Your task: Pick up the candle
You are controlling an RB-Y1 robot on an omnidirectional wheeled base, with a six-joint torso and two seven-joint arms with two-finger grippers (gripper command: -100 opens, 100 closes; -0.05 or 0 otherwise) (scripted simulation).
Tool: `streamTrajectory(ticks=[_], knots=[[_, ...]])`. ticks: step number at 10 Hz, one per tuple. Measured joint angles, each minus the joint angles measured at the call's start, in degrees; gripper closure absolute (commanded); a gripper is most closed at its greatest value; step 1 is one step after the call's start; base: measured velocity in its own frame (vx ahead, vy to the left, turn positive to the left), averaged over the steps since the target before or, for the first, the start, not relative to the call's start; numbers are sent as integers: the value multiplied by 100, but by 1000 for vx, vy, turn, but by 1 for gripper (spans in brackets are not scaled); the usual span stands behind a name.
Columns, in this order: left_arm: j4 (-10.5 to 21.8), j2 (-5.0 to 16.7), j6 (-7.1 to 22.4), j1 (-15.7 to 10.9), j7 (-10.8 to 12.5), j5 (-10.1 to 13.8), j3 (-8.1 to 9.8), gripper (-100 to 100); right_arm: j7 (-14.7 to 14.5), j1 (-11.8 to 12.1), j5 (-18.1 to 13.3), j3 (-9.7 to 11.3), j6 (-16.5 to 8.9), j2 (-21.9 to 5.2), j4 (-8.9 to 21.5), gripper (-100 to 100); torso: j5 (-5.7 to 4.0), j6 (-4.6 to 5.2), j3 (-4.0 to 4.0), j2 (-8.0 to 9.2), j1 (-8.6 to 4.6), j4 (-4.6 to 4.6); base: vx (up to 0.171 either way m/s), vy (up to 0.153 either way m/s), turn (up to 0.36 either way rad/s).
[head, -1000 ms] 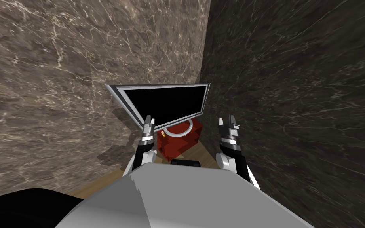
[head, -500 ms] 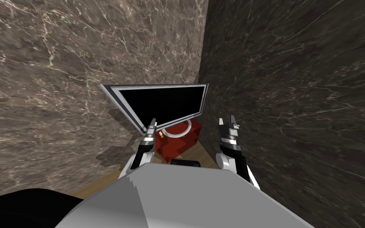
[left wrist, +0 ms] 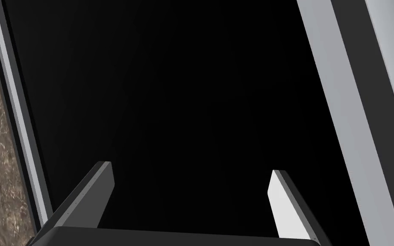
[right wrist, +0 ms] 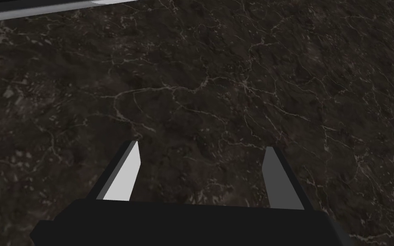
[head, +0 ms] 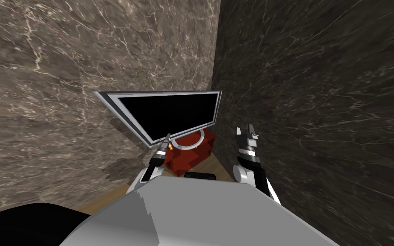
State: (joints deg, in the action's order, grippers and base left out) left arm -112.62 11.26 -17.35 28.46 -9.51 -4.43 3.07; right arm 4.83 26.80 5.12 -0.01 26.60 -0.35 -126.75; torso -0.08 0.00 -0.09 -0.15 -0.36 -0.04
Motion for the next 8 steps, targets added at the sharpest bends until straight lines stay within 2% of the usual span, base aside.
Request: streamTrajectory(ticks=[1,3,6,8], knots=[[14,-18,230,71,-24,-60,-38,-100,0,0,0,0,0,0,0,0,-1,0,0,0,-4,0,30,-73,0],[358,-29,319,30,-75,-117,-48,-100,0,0,0,0,0,0,0,0,2,0,3,5,10,1,26,-72,-15],[834,65,701,50,-89,-201,-23,-100,0,0,0,0,0,0,0,0,1,-1,0,0,7,0,39,-71,-11],[939,67,875,96,-106,-245,-35,-100,0,0,0,-1,0,-1,0,0,4,0,4,6,20,2,25,-42,-23]])
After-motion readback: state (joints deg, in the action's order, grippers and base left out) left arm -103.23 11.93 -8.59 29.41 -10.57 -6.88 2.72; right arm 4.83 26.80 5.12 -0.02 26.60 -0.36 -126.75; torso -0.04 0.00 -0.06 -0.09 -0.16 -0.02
